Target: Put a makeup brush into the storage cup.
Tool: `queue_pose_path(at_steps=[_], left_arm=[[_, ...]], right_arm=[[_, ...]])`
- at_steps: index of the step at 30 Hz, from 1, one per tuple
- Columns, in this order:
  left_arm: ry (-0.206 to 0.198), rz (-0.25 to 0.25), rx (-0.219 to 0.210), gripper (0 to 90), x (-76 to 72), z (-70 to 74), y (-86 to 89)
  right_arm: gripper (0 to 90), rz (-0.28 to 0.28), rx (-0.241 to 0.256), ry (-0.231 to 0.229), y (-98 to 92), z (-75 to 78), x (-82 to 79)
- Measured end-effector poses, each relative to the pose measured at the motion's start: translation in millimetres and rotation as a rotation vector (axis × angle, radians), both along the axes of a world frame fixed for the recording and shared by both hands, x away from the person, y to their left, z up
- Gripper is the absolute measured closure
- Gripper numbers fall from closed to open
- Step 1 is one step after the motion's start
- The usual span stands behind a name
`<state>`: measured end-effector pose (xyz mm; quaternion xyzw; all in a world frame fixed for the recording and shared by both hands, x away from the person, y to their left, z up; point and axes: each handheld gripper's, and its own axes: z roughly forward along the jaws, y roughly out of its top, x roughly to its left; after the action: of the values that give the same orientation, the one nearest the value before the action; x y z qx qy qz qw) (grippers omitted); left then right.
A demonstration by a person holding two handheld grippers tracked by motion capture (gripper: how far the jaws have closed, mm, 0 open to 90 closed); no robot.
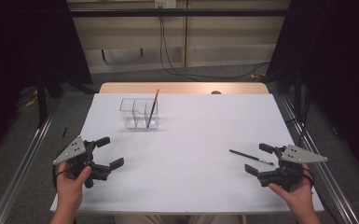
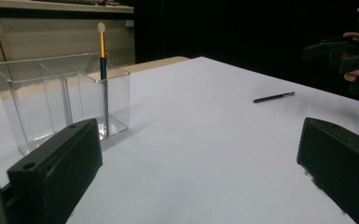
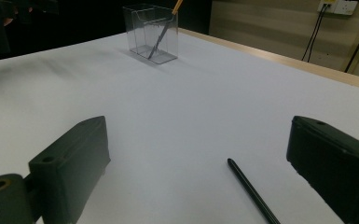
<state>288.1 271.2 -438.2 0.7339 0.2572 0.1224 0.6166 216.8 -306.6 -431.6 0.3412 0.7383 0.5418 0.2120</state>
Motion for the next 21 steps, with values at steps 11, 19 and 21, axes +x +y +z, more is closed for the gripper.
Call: queue_pose_path(at_steps=[11,19,21], left_arm=[[-0.002,0.003,0.002,0.0,-5.2,-2.1,7.2],[0.0,-0.002,0.01,0.0,-6.2,-3.5,6.8],[0.001,0.002,0.019,0.0,-7.1,-4.3,6.9]], right_arm=[[4.5,0.001,0.007,-0.003,2.6,3.8,4.2],[3.1,-0.004,0.016,0.017,3.1,6.6,9.5],[2.6,-0.002,0.011,0.017,3.0,8.0,12.5]])
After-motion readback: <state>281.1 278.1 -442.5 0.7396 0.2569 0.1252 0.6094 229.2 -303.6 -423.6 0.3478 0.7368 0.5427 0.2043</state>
